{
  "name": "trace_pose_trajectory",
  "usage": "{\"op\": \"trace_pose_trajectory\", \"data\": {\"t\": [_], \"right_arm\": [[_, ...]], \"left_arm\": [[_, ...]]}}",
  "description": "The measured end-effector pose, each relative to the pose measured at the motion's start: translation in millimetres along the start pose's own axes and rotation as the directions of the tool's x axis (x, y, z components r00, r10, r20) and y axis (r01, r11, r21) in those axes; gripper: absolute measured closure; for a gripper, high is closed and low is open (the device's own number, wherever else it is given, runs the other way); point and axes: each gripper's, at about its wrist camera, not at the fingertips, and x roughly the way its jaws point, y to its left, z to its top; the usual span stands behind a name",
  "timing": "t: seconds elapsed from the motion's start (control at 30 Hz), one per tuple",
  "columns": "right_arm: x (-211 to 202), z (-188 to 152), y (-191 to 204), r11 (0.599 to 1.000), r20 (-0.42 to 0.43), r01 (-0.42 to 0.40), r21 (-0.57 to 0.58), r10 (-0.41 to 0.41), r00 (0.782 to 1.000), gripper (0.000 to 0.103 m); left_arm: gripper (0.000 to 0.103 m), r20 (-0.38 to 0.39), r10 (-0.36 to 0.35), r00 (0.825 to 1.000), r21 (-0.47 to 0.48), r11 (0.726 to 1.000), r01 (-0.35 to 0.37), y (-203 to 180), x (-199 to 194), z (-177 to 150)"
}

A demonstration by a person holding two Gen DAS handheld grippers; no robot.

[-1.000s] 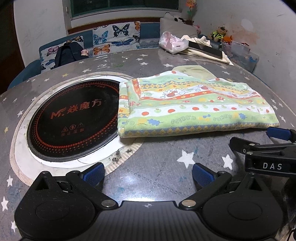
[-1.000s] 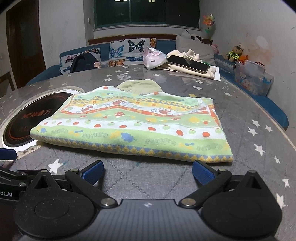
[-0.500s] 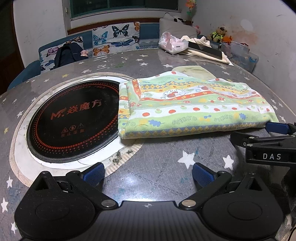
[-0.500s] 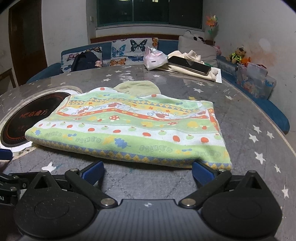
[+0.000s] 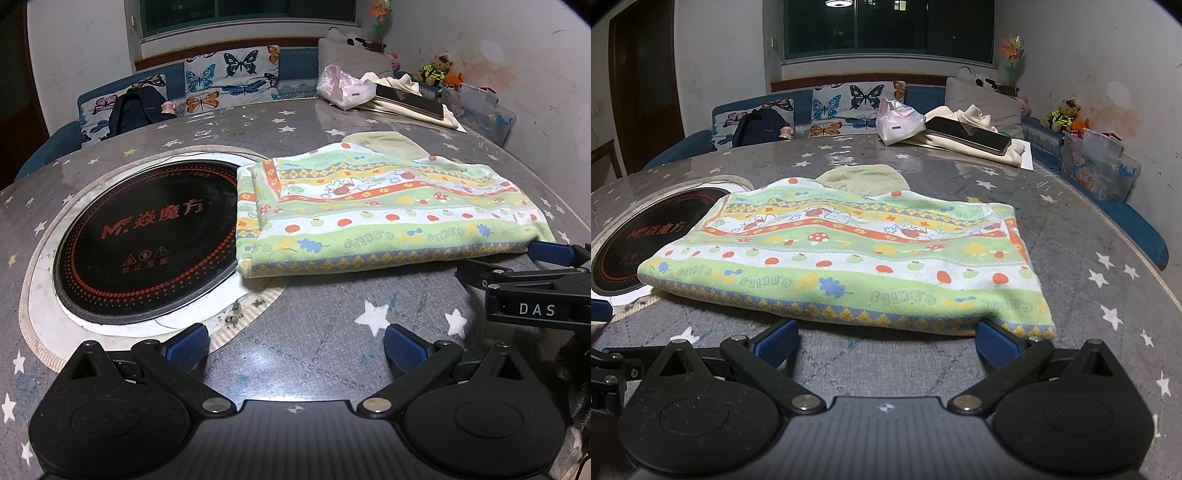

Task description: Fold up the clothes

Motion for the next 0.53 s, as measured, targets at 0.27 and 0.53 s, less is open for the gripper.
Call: {"op": "trace_pose_trajectory", "data": {"t": [0.27, 0.53], "right_arm": [[-0.2, -0.4, 0.5, 1.000, 0.001, 0.002, -0.003, -0.002, 1.000, 0.000], [-0.5, -0.6, 0.2, 1.000, 0.001, 0.002, -0.003, -0.002, 1.000, 0.000]], "left_arm": [[0.000, 0.001, 0.000, 1.000, 0.000, 1.000, 0.000, 0.1, 0.1, -0.2], [0.000, 0.005, 0.000, 1.000, 0.001, 1.000, 0.000, -0.2, 0.1, -0.8]]}}
